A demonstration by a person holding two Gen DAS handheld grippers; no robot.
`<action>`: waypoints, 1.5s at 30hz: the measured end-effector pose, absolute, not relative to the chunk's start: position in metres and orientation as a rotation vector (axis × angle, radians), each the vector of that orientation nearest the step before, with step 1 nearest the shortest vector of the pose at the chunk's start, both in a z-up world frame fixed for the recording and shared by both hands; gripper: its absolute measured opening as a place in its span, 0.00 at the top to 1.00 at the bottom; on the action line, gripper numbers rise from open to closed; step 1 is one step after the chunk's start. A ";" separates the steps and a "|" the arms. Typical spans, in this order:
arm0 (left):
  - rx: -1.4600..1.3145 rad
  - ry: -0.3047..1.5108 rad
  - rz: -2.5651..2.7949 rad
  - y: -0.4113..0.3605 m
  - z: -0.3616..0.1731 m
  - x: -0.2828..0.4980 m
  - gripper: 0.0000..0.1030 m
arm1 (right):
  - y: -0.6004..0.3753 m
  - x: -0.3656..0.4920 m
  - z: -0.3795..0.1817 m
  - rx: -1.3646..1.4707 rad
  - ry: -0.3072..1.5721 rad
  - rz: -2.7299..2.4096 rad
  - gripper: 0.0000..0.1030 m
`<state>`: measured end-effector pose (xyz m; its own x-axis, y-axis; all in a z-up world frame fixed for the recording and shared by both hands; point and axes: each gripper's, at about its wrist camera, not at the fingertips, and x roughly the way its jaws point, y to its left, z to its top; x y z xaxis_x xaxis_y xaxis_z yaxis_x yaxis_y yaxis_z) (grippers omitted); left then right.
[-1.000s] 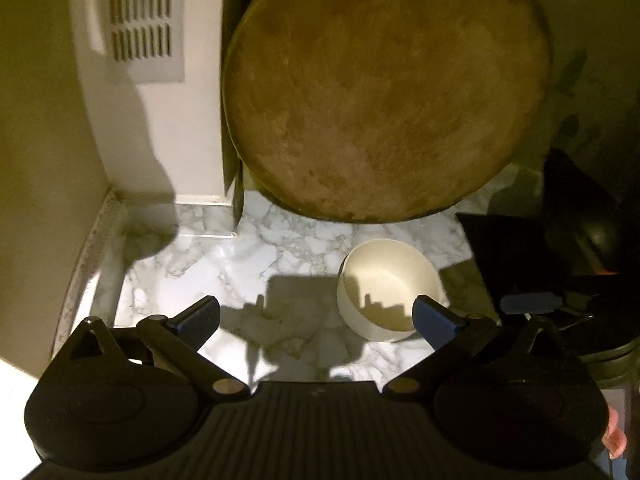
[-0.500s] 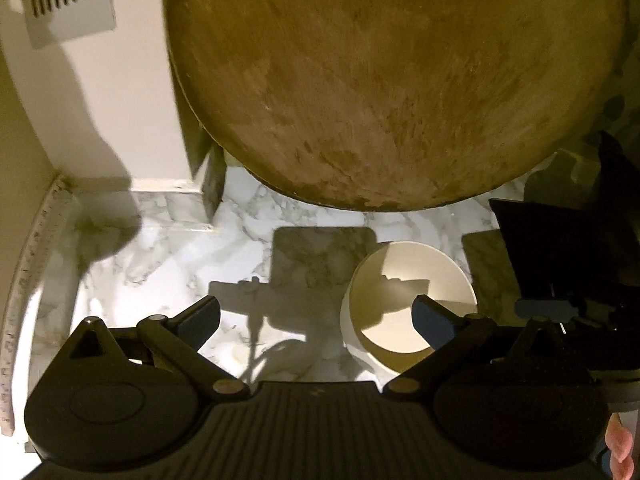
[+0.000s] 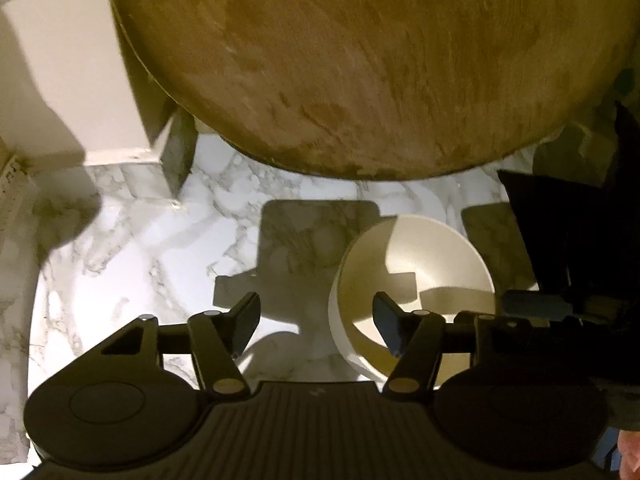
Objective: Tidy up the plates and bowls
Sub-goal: 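Close both grippers on the rim of the cream bowl, then lift the cream bowl with both grippers and carry it over the steel bowl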
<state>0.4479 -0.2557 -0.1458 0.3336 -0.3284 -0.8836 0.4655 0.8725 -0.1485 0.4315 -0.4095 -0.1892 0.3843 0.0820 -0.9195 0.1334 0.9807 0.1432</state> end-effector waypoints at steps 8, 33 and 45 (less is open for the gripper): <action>0.133 1.123 -0.533 -0.259 -0.152 0.446 0.70 | -0.410 0.432 -0.192 0.207 1.185 -0.038 0.82; 0.184 1.085 -0.558 -0.237 -0.116 0.395 0.90 | -0.388 0.397 -0.157 0.151 1.127 -0.013 0.93; 0.169 1.005 -0.532 -0.188 -0.064 0.347 0.90 | -0.347 0.355 -0.106 0.095 1.048 0.078 0.92</action>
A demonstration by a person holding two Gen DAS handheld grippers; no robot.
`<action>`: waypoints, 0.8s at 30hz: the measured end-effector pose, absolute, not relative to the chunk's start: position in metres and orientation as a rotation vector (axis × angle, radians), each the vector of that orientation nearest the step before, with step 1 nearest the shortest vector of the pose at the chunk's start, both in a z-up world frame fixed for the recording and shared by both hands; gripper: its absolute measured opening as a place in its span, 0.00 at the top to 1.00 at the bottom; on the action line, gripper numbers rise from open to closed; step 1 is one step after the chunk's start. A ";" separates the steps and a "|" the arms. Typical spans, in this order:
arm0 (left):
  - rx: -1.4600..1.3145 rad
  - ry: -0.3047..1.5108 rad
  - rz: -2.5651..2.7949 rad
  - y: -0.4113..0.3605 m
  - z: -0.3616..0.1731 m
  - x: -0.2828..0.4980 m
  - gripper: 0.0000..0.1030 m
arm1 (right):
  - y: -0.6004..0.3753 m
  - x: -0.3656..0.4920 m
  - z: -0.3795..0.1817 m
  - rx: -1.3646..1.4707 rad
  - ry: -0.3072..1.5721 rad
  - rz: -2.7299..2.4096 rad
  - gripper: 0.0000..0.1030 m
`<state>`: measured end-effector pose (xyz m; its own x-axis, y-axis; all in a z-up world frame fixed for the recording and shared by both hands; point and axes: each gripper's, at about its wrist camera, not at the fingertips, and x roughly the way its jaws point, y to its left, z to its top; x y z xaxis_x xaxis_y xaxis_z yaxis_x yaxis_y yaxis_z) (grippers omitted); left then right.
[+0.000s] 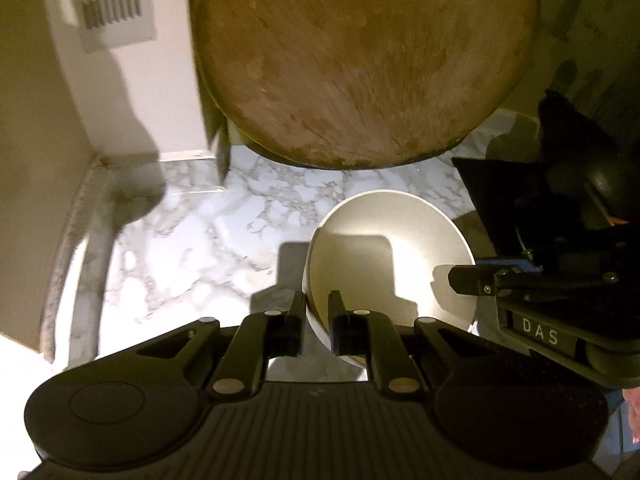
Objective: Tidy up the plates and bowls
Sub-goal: 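Lift the cream bowl with both grippers and carry it over the steel bowl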
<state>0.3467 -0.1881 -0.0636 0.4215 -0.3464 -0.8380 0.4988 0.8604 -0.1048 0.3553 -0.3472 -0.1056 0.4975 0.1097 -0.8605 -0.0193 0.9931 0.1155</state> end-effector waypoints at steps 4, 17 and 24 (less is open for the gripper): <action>0.161 0.989 -0.518 -0.168 -0.048 0.329 0.90 | -0.330 0.341 -0.091 0.071 1.030 0.116 0.92; 0.156 0.946 -0.458 -0.102 -0.013 0.277 0.89 | -0.269 0.301 -0.060 0.001 0.991 0.237 0.91; 0.141 0.954 -0.424 -0.071 -0.006 0.257 0.90 | -0.239 0.287 -0.055 -0.034 0.989 0.297 0.91</action>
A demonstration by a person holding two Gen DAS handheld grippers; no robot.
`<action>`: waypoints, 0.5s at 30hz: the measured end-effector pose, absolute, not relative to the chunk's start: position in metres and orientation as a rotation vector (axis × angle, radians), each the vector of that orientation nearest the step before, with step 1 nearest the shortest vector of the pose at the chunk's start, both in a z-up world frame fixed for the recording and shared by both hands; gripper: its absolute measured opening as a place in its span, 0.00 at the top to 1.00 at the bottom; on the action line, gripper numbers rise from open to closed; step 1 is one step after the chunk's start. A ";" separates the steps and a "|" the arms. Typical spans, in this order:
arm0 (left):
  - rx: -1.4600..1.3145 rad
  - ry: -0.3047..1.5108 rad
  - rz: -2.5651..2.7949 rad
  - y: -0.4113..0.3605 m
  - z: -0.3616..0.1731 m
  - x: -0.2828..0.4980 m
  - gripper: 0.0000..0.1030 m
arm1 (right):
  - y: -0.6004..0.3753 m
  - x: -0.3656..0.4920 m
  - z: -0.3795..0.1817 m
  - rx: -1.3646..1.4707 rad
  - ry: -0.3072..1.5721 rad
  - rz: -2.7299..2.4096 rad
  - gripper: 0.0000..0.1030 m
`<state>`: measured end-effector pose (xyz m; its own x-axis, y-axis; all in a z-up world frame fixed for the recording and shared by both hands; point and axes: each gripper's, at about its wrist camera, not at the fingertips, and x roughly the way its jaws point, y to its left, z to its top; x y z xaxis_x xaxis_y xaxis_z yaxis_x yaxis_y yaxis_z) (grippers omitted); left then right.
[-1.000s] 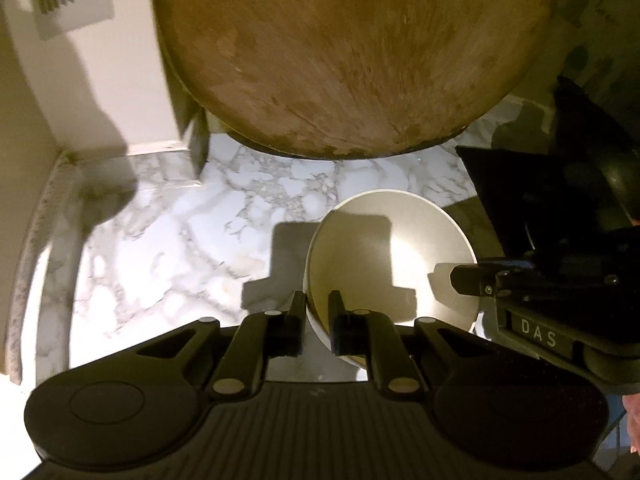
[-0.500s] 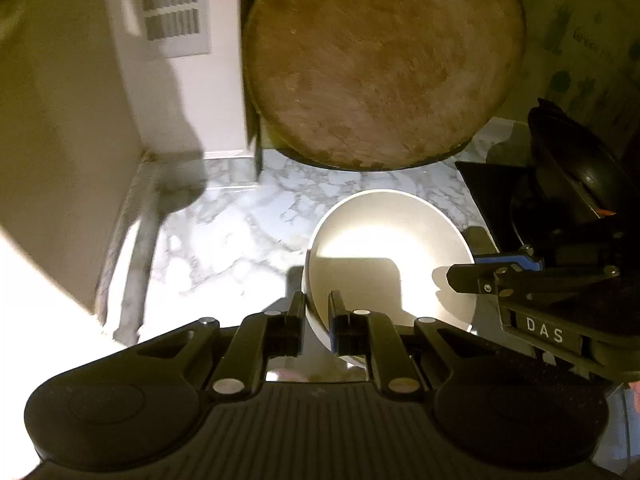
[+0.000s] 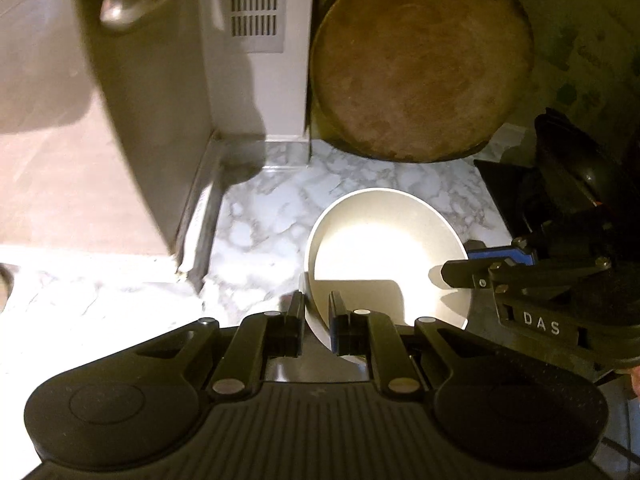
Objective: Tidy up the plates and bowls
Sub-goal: 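Lift the cream bowl with both grippers and carry it over the steel bowl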
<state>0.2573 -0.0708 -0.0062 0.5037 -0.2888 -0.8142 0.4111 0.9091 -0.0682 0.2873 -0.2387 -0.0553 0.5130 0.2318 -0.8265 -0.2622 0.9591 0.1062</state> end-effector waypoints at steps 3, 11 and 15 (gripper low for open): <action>0.137 0.961 -0.409 -0.059 -0.005 0.250 0.90 | -0.227 0.282 -0.054 -0.050 0.990 0.319 0.91; 0.134 1.003 -0.381 -0.037 -0.017 0.237 0.89 | -0.201 0.274 -0.065 -0.086 1.031 0.359 0.91; 0.127 1.026 -0.371 -0.032 -0.028 0.234 0.89 | -0.194 0.272 -0.076 -0.095 1.057 0.362 0.91</action>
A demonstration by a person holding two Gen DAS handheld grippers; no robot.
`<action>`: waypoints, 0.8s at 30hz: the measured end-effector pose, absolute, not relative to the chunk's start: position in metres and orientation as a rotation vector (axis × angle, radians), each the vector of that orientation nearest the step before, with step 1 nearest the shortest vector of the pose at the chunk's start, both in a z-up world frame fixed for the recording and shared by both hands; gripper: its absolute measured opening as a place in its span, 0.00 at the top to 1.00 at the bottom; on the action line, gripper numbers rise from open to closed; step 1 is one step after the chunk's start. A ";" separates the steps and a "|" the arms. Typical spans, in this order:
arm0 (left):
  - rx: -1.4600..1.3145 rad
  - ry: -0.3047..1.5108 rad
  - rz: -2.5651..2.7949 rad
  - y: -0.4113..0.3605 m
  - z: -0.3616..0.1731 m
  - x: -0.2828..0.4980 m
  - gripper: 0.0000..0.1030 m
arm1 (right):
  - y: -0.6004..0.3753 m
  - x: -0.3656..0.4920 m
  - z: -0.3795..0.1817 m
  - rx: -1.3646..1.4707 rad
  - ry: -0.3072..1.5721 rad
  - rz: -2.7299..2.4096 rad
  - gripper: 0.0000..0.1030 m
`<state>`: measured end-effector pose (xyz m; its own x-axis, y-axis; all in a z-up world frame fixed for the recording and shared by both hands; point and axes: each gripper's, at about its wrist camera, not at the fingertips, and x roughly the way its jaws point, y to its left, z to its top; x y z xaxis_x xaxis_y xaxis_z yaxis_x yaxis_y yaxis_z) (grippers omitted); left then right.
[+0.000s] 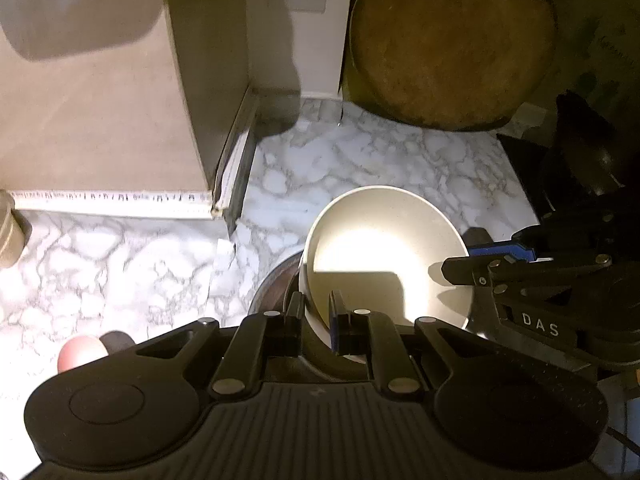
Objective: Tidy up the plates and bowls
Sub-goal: 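Lift the cream bowl with both grippers and carry it over the steel bowl, then lower the cream bowl into the steel bowl with both grippers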
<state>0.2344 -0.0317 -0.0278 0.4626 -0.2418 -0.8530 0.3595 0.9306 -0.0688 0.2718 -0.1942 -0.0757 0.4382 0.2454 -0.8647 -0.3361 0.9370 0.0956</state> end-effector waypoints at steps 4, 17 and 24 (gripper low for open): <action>0.132 1.056 -0.367 -0.030 -0.040 0.236 0.89 | -0.189 0.272 -0.086 -0.107 1.086 0.363 0.91; 0.158 1.119 -0.364 -0.036 -0.067 0.247 0.89 | -0.181 0.277 -0.105 -0.133 1.153 0.358 0.89; 0.176 1.134 -0.361 -0.039 -0.076 0.251 0.89 | -0.182 0.284 -0.115 -0.122 1.187 0.359 0.89</action>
<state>0.2513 -0.0385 -0.0760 0.3728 -0.1915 -0.9079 0.3684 0.9286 -0.0446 0.2836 -0.1819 -0.1147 0.3259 0.2097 -0.9218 -0.3369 0.9368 0.0940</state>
